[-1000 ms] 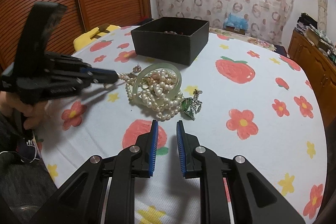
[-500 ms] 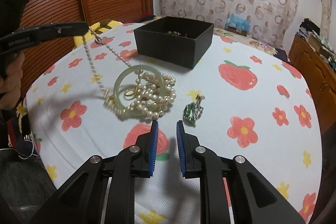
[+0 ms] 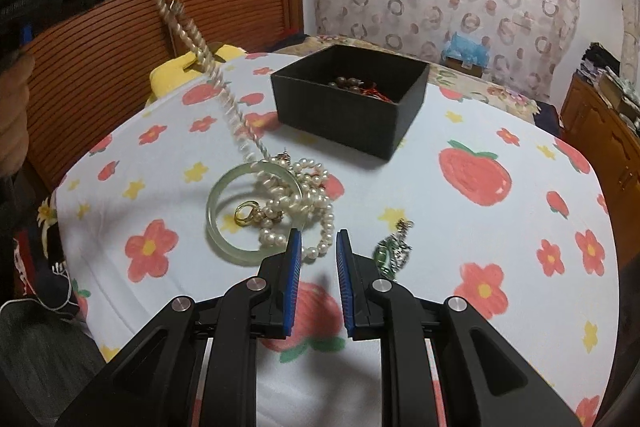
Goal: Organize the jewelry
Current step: 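Lift the pearl necklace with the left gripper while the right gripper grasps its strand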
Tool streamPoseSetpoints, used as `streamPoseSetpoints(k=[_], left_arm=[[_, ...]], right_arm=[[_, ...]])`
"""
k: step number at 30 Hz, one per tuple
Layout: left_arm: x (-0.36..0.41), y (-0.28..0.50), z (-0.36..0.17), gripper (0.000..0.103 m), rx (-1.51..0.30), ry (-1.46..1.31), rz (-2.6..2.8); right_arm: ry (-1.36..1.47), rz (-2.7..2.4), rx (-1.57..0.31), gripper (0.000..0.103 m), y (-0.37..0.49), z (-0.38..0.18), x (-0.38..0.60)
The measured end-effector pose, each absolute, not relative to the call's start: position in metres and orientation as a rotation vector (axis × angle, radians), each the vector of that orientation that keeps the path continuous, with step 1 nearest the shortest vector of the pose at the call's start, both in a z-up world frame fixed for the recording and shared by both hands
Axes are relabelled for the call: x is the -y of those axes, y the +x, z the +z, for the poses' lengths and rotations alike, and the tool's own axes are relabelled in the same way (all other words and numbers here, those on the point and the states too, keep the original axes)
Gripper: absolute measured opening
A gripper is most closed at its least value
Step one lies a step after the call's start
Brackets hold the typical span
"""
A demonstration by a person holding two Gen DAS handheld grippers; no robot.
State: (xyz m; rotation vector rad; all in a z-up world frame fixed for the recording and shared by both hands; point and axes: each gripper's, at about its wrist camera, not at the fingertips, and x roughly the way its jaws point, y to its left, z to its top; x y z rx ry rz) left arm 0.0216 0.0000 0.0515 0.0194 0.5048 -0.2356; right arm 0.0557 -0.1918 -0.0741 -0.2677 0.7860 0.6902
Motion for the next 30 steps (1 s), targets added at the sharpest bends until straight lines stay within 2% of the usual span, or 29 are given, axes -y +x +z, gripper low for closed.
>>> streamPoseSetpoints(k=[6, 7, 8, 10, 21, 22, 24, 27, 30], left_arm=[[-0.006, 0.022, 0.053, 0.004, -0.498, 0.015, -0.217], [-0.006, 0.023, 0.052, 0.004, -0.5, 0.012, -0.216], [-0.007, 0.023, 0.05, 0.004, -0.503, 0.011, -0.214], [-0.008, 0.024, 0.048, 0.004, -0.507, 0.01, -0.213], [-0.007, 0.027, 0.039, 0.004, -0.522, 0.014, -0.216], [-0.007, 0.027, 0.038, 0.004, -0.524, 0.016, -0.218], [-0.006, 0.028, 0.036, 0.004, -0.527, 0.017, -0.22], [-0.006, 0.03, 0.034, 0.004, -0.534, 0.018, -0.223], [-0.006, 0.034, 0.033, 0.004, -0.543, 0.018, -0.223]], right_arm=[[-0.301, 0.712, -0.805, 0.021, 0.056, -0.079, 0.186], [-0.307, 0.719, -0.804, 0.024, 0.056, -0.079, 0.185], [-0.317, 0.727, -0.802, 0.034, 0.054, -0.079, 0.185], [-0.33, 0.738, -0.81, 0.04, 0.054, -0.08, 0.184], [-0.52, 0.697, -0.774, 0.039, 0.057, -0.09, 0.159], [-0.526, 0.708, -0.77, 0.039, 0.058, -0.09, 0.158], [-0.523, 0.727, -0.771, 0.024, 0.06, -0.09, 0.157], [-0.506, 0.745, -0.761, 0.009, 0.065, -0.087, 0.156], [-0.473, 0.774, -0.765, 0.009, 0.068, -0.085, 0.156]])
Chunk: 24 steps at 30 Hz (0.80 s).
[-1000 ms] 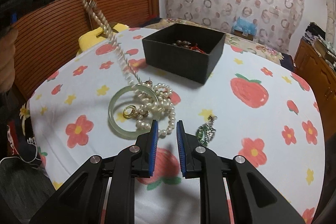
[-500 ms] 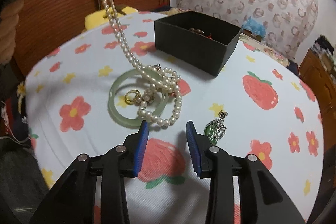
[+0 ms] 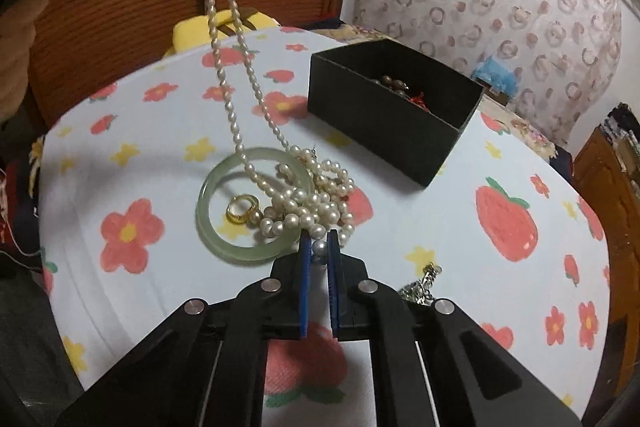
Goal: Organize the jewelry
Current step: 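Lift the pearl necklace with the left gripper while the right gripper grasps its strand, then carry the pearl necklace over the black box and lower it in with both grippers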
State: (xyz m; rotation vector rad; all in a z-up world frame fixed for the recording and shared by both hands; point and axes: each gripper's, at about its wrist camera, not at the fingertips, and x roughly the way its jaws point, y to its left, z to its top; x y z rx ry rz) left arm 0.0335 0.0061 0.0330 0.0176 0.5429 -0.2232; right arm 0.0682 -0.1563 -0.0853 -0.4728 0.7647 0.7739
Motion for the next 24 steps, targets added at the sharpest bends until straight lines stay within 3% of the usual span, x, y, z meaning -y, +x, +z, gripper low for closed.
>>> streamPoseSetpoints(k=[24], left_arm=[[-0.01, 0.049, 0.1, 0.004, -0.392, 0.012, -0.178]], right_arm=[[-0.298, 0.681, -0.537, 0.008, 0.082, 0.013, 0.198]])
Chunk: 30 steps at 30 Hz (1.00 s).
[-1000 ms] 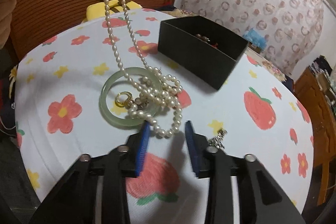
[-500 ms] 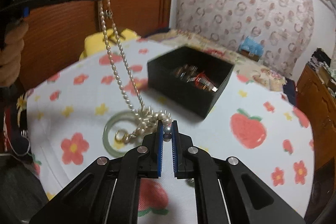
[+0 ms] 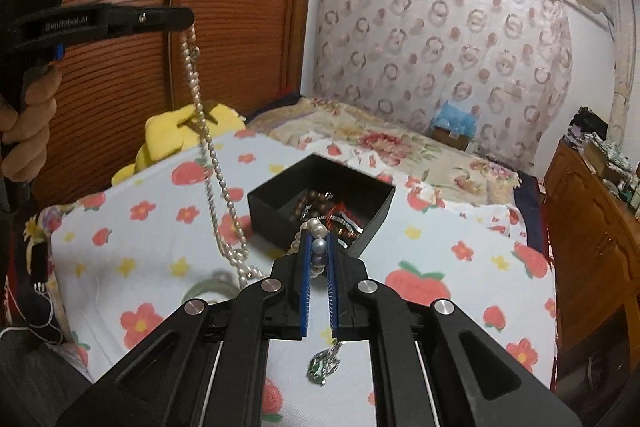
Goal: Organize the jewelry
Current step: 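Carry the pearl necklace over the black box and lower it in with both grippers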
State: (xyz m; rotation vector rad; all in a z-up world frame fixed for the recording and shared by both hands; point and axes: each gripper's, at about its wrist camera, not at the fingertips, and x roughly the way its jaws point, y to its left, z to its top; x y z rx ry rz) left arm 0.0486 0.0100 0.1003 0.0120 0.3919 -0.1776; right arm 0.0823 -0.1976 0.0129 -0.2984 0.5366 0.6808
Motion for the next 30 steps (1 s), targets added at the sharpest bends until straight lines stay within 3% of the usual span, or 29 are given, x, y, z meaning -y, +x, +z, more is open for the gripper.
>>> streamPoseSetpoints(k=[20, 30], left_arm=[[-0.076, 0.07, 0.085, 0.004, -0.425, -0.092, 0.055], [-0.062, 0.07, 0.091, 0.004, -0.421, -0.07, -0.007]], right_arm=[[-0.211, 0.509, -0.524, 0.008, 0.107, 0.02, 0.247], [-0.248, 0.548, -0.478, 0.008, 0.109, 0.041, 0.228]])
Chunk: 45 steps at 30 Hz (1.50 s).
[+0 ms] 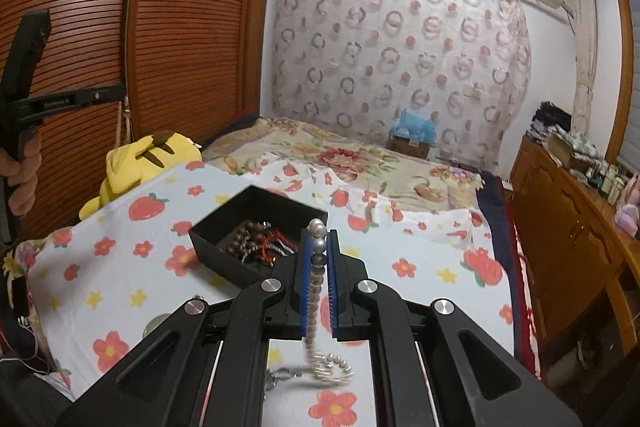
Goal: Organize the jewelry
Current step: 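Carry the pearl necklace over the black box and lower it in with both grippers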
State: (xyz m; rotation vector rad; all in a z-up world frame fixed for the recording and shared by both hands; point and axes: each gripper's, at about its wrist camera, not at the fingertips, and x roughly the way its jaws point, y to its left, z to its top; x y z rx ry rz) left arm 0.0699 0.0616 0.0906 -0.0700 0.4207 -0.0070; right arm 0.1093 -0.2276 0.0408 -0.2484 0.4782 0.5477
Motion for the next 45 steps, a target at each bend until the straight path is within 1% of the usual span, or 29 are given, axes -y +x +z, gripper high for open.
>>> streamPoseSetpoints(k=[7, 15, 28, 36, 45], left_arm=[[-0.056, 0.081, 0.097, 0.004, -0.424, -0.071, -0.048], [-0.031, 0.094, 0.115, 0.004, -0.406, -0.028, -0.103], [-0.011, 0.107, 0.123, 0.004, -0.41, 0.001, -0.137], [-0.008, 0.121, 0.124, 0.004, -0.412, -0.033, -0.165], [-0.006, 0.14, 0.096, 0.004, -0.48, -0.023, -0.174]], right_arm=[[-0.263, 0.563, -0.422, 0.008, 0.12, 0.075, 0.212], [-0.266, 0.566, -0.373, 0.008, 0.142, 0.11, 0.191], [-0.256, 0.574, -0.354, 0.008, 0.174, 0.132, 0.166], [-0.262, 0.577, -0.408, 0.008, 0.189, 0.121, 0.159], [-0.27, 0.589, -0.525, 0.008, 0.206, 0.071, 0.144]])
